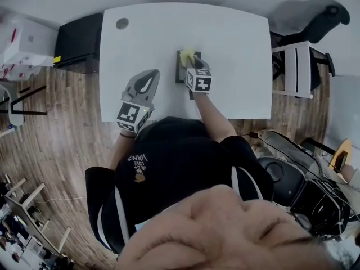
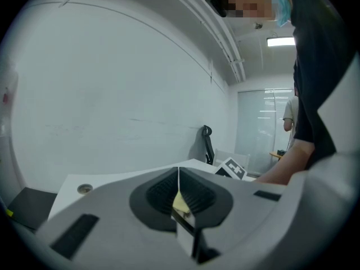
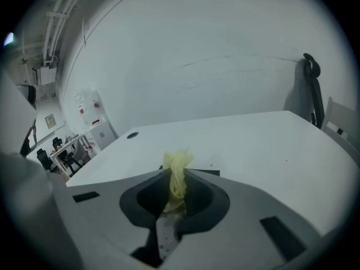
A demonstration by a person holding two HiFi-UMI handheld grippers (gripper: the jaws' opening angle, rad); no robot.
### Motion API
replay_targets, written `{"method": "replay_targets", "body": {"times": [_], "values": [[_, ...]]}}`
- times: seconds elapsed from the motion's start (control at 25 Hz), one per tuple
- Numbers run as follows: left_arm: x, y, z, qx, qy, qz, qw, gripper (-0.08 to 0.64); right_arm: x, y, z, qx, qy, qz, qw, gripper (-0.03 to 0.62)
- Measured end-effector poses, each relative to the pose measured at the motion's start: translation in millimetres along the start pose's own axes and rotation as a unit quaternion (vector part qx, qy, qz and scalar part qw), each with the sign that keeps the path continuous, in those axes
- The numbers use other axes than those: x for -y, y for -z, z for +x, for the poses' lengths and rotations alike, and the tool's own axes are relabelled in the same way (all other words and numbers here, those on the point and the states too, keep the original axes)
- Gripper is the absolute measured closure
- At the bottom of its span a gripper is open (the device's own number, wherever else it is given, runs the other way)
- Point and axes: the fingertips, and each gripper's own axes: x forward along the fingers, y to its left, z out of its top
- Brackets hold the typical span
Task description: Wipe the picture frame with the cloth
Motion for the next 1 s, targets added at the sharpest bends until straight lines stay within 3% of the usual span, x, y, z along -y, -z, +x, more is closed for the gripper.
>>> {"method": "replay_targets", "body": {"times": [0.2, 1.0], "values": [[11.0, 0.9, 19.9, -0.005, 0.007, 0.001, 1.0, 0.543, 36.9, 3.8, -4.8, -0.002, 0.018, 0.006, 1.0, 0.545], [23.5, -4.6, 9.9, 0.002, 0.038, 0.009, 0.9992, 0.543, 69.5, 10.2, -43.3, 0.011, 0.076, 0.025, 0.997, 0.545]]}}
